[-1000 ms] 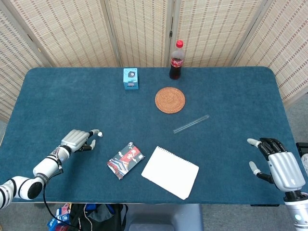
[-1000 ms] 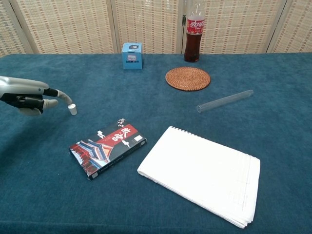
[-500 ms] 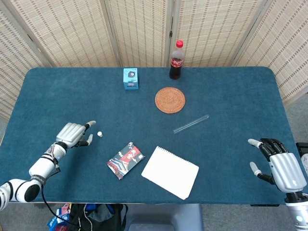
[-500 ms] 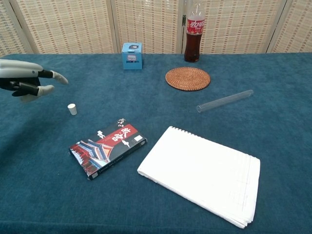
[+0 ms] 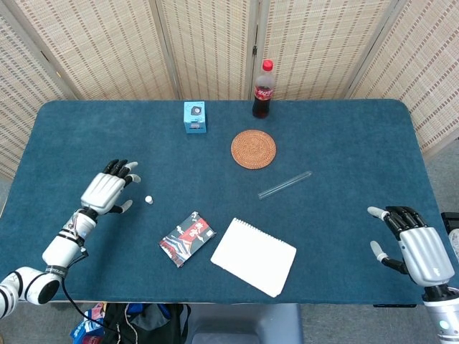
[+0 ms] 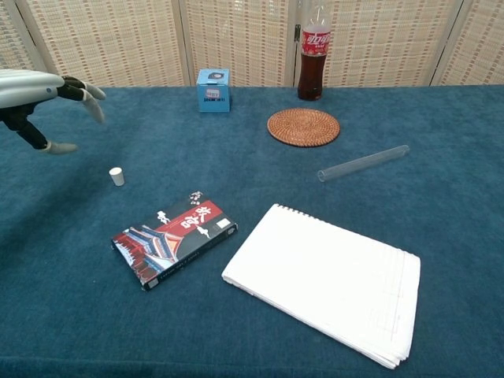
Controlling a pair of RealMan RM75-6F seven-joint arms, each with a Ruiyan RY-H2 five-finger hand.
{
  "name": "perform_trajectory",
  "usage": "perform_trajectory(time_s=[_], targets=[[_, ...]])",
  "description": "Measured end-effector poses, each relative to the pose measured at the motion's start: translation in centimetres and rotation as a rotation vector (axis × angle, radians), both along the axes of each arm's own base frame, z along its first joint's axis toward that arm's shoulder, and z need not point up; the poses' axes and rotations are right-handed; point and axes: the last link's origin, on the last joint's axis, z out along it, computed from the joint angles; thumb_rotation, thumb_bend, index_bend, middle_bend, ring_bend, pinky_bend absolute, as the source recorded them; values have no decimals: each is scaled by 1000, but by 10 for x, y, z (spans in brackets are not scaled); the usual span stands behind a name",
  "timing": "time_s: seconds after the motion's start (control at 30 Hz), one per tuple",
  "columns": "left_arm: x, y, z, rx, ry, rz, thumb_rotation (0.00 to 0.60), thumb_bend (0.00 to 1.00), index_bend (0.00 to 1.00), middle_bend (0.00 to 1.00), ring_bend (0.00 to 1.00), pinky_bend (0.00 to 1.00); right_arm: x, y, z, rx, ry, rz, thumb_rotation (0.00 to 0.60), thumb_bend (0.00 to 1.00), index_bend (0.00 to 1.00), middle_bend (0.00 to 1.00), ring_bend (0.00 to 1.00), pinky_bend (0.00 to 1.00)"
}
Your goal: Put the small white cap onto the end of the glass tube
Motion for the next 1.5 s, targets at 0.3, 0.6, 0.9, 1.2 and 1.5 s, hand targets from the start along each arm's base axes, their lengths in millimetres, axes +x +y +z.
perform_trajectory(time_s=[0.3, 0.6, 0.9, 1.2, 1.5], targets=[[3, 9, -22, -9, 37, -37, 600, 246, 397, 0, 0, 0, -2, 0, -1, 2, -2, -8, 600, 330, 228, 324, 201, 178], [5, 16, -38, -42, 69, -29, 600, 261, 410, 0, 0, 0, -4, -2, -3, 6, -6, -18, 600, 330, 229, 324, 201, 178], [5, 21, -50, -76, 108, -8, 600, 326, 419, 0, 0, 0, -6, -3, -3, 7, -8, -25, 600, 329, 229, 324, 201, 178], [7, 26, -56, -93, 140, 1, 600, 329, 415, 0, 0, 0, -9, -1, -2, 3, -10, -32, 600, 330, 229, 324, 201, 178], [3, 27, -60, -92, 151, 17, 600, 347, 429, 0, 0, 0, -9, -2, -3, 6, -11, -31, 600, 330, 229, 324, 201, 178]])
